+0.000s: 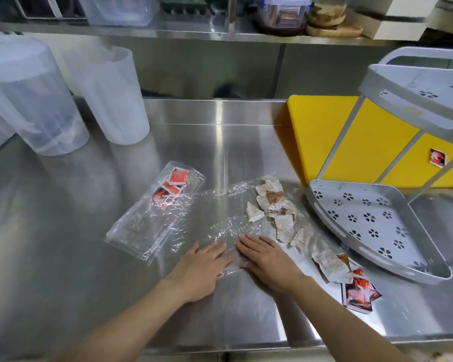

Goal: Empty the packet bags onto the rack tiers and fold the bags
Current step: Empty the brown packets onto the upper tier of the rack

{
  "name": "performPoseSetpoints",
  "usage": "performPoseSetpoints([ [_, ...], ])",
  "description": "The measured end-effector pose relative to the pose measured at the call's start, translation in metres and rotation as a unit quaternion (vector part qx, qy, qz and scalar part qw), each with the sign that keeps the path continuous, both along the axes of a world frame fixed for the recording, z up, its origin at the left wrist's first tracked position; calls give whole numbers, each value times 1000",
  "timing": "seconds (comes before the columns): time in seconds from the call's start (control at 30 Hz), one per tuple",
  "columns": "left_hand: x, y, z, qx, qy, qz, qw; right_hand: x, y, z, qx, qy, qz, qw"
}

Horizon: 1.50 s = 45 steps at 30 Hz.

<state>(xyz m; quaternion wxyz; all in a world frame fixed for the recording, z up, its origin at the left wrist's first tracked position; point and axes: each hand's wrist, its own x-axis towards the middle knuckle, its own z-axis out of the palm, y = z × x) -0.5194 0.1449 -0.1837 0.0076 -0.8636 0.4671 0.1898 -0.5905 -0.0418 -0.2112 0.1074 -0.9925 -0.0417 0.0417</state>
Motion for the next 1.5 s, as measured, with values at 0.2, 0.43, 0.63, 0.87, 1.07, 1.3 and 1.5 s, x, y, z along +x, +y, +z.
performPoseSetpoints([
  [0.2,18,-11,50,-41,-7,79,996,23,-7,40,162,62,-86,981],
  [0.43,48,-40,144,-134,-211,7,968,56,-24,131,345,62,-130,927],
  [0.63,64,-65,192,-96,-376,-77,918,67,-30,198,287,9,-93,953],
  [0.87,94,-73,246,-155,-346,-36,925,53,-49,193,291,-8,-98,952],
  [1.07,114,-60,272,-127,-359,-17,925,51,-61,182,293,-155,-193,924],
  [1.3,106,-50,250,-105,-366,-14,924,56,-67,193,295,-248,-195,902],
  [1.5,102,-44,224,-155,-412,-46,897,50,-70,206,384,-249,-207,865],
])
